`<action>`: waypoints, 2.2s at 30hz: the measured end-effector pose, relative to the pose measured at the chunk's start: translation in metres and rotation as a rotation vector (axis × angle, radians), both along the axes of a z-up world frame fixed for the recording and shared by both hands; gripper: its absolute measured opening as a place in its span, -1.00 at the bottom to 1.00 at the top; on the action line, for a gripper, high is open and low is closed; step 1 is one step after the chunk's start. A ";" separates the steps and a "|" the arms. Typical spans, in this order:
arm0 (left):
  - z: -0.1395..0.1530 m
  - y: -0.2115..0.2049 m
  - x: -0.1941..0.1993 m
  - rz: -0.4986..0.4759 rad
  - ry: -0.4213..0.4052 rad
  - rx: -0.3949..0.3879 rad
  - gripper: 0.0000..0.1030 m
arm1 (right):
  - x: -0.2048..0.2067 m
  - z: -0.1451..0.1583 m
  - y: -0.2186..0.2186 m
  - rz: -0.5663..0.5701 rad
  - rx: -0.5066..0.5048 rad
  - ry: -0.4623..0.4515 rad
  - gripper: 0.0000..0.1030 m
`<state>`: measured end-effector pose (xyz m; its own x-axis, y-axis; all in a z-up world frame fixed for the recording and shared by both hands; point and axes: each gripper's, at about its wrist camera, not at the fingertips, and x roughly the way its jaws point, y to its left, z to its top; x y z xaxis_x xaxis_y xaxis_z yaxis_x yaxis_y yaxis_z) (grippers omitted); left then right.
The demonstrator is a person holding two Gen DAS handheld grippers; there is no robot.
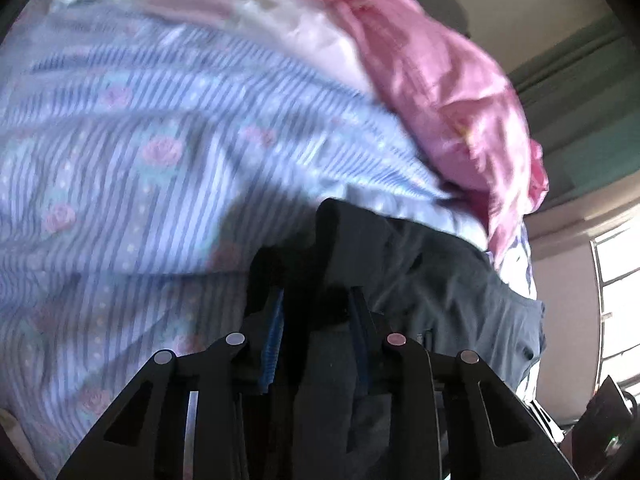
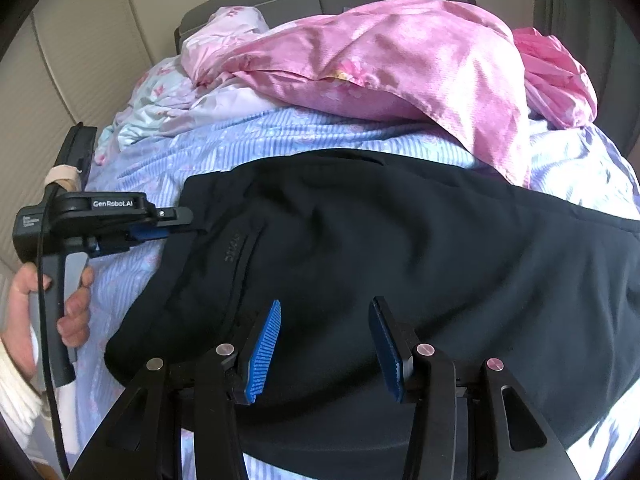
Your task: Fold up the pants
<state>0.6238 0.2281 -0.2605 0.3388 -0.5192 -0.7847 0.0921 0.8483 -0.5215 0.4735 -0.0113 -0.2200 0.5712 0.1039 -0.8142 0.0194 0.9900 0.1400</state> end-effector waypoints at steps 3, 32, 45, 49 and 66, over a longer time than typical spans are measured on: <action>-0.005 -0.005 0.007 -0.021 0.016 0.046 -0.42 | 0.000 0.000 0.002 0.009 -0.001 0.000 -0.08; -0.024 0.015 -0.047 0.012 0.154 -0.116 -0.62 | -0.006 0.000 0.009 0.005 0.023 0.017 -0.07; 0.020 0.026 -0.080 0.065 0.027 0.049 -0.91 | 0.014 0.006 0.046 0.092 0.034 -0.004 -0.08; -0.001 0.032 -0.069 0.055 0.070 0.058 -0.89 | 0.022 0.000 0.066 0.138 0.038 0.012 -0.07; 0.109 -0.055 -0.203 -0.152 -0.282 0.386 0.01 | -0.090 0.051 -0.008 0.178 -0.030 -0.103 0.08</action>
<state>0.4213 0.1726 -0.1512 0.5086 -0.2691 -0.8179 0.3214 0.9406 -0.1096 0.3833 -0.0194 -0.1691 0.6267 0.1875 -0.7564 -0.1696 0.9802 0.1024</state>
